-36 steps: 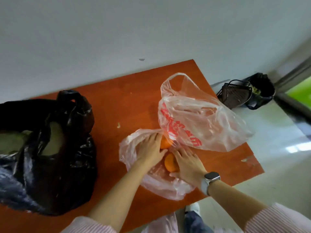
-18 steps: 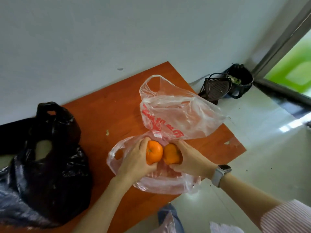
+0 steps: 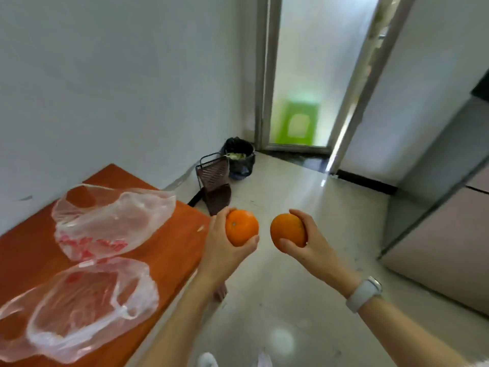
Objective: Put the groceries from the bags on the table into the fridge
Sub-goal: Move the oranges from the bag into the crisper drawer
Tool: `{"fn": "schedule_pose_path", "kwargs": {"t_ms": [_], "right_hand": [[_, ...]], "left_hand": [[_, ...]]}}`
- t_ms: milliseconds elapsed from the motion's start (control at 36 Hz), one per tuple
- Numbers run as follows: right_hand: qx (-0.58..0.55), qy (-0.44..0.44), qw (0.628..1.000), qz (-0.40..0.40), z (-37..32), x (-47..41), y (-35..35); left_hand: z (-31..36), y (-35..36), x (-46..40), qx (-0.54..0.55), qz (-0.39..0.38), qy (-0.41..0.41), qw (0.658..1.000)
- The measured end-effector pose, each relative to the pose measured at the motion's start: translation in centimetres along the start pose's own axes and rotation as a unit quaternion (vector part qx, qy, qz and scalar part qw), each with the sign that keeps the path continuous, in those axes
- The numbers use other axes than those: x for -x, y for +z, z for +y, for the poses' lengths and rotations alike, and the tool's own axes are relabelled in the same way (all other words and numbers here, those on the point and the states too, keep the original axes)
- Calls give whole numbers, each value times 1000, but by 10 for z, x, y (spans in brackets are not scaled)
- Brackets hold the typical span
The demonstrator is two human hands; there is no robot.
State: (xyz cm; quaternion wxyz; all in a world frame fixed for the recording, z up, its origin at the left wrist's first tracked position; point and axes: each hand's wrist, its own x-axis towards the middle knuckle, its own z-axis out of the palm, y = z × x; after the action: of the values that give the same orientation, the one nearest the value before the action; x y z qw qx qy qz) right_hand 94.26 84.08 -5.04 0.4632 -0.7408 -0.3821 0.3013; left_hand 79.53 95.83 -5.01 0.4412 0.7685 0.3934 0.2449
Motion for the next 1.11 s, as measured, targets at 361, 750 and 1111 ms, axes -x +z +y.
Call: {"fn": "schedule_pose_path", "kwargs": {"t_ms": [361, 750, 1111], "right_hand": [[-31, 70, 935, 347, 77, 142, -298], [78, 12, 839, 538, 88, 173, -638], [164, -39, 825, 539, 78, 130, -882]], "left_hand": [[220, 291, -6, 28, -259, 235, 936], [531, 540, -36, 139, -321, 413, 840], [737, 677, -132, 163, -210, 439, 859]]}}
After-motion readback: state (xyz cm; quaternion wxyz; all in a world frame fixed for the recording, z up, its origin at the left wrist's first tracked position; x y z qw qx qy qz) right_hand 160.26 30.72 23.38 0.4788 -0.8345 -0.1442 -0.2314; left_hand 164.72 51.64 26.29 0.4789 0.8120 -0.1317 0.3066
